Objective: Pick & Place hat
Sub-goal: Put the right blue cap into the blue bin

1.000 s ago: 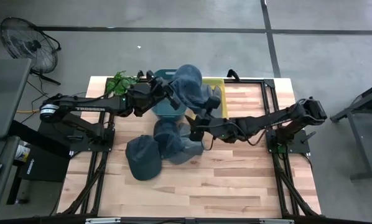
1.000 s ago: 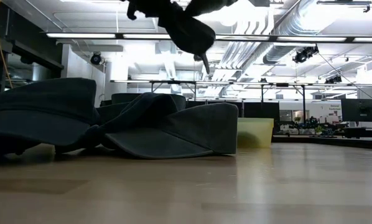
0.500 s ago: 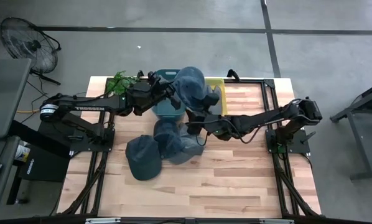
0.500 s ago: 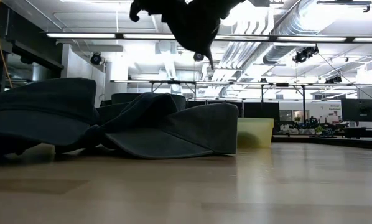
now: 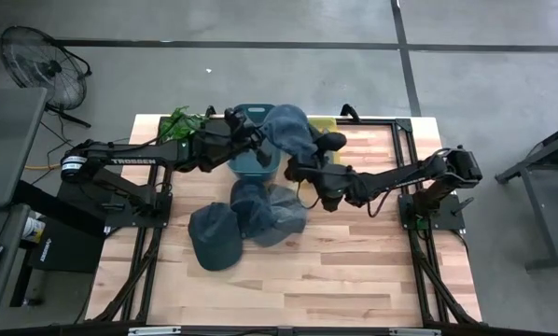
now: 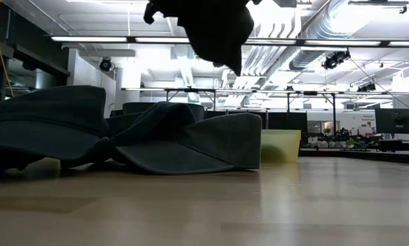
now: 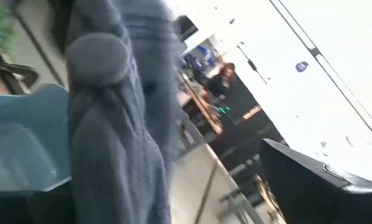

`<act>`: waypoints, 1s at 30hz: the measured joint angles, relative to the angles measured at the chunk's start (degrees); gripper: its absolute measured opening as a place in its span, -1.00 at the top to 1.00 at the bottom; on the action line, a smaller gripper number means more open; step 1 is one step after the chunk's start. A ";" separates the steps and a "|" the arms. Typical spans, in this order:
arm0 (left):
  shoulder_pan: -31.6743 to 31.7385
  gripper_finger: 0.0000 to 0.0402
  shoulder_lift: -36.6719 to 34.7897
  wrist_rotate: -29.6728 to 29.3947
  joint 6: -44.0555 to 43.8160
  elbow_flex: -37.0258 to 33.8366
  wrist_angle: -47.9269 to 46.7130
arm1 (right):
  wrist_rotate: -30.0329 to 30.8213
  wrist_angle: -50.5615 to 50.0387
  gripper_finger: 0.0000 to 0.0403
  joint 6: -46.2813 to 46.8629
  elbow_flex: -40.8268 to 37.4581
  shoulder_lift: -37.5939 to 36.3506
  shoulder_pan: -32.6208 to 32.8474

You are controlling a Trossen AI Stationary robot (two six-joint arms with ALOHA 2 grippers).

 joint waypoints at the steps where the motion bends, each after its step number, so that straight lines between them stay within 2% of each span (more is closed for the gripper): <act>1: 0.00 1.00 0.00 -0.10 0.00 0.00 -0.83 | 0.73 1.36 -0.47 -1.42 0.00 -0.07 0.17; 5: 0.00 1.00 0.02 -0.15 0.38 0.00 -2.91 | 4.53 6.60 -0.47 -3.84 0.00 -0.09 0.32; 8: 0.00 1.00 0.02 0.23 0.51 0.00 -3.00 | 5.14 6.88 -0.46 -3.52 0.00 -0.13 0.15; 13: 0.00 1.00 0.02 0.90 3.19 0.00 -4.12 | 5.22 6.80 -0.30 -1.11 0.00 -0.13 0.27; 19: 0.00 1.00 0.02 3.22 11.20 0.00 -4.88 | 6.67 5.87 0.10 2.01 0.00 -0.13 0.43; 22: -0.02 1.00 0.02 3.55 12.56 -0.02 -4.86 | 6.71 5.76 0.39 2.09 0.00 -0.13 0.43; 26: 0.00 0.99 0.02 5.51 12.62 -0.02 -4.80 | 6.69 5.71 0.87 2.25 0.00 -0.13 0.43; 27: 0.00 0.98 0.02 6.04 12.62 -0.02 -4.80 | 6.69 5.58 0.93 2.43 0.00 -0.13 0.43; 30: 0.00 0.93 0.02 7.98 12.61 -0.02 -4.91 | 6.76 5.52 0.95 4.06 0.00 -0.13 0.43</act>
